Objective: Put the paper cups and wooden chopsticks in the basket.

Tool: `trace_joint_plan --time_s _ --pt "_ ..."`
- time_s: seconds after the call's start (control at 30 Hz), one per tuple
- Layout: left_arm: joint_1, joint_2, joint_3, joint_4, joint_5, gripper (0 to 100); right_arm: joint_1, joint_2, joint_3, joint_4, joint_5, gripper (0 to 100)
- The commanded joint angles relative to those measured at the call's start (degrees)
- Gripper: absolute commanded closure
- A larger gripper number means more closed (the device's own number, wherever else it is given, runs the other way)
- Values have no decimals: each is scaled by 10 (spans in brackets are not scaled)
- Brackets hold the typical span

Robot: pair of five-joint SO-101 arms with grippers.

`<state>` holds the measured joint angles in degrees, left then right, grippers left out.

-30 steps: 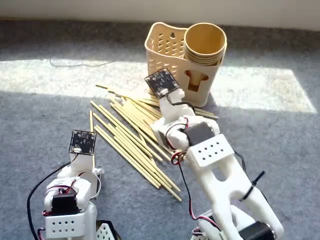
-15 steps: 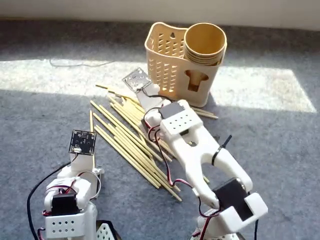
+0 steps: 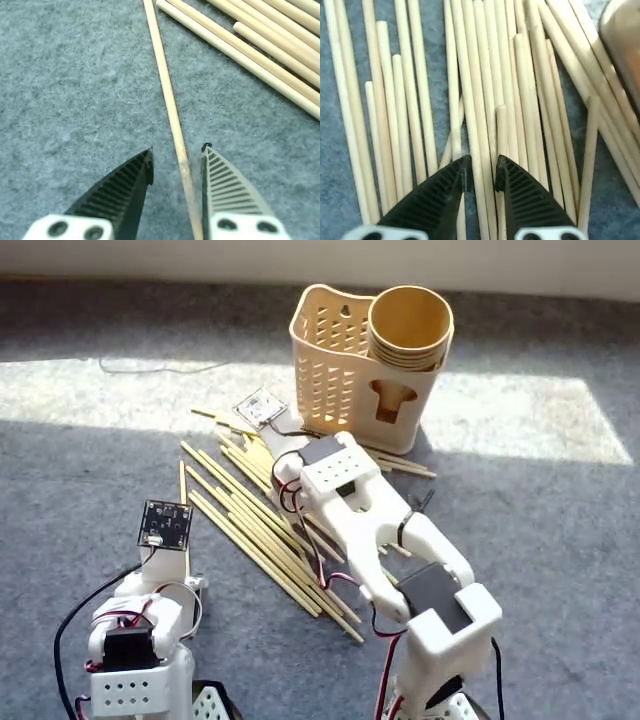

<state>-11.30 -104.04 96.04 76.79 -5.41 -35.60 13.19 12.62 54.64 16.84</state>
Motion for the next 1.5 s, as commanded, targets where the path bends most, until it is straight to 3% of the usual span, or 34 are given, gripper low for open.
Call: trace_joint_plan --time_s 0.0,0.47,0.6,0.8,1.33,1.47 --pt "-7 -4 11 2 4 839 18 15 -24 0 21 909" --pt "-7 -4 12 4 4 839 25 33 -24 0 21 916" --pt "-7 -4 12 4 4 839 28 29 -24 0 21 992" --pt "-7 -4 12 4 4 839 28 24 -24 3 21 994" --pt "-7 -5 12 4 4 839 34 -183 42 3 16 994" --pt "-8 -5 12 4 4 839 31 -225 38 -1 -78 994"
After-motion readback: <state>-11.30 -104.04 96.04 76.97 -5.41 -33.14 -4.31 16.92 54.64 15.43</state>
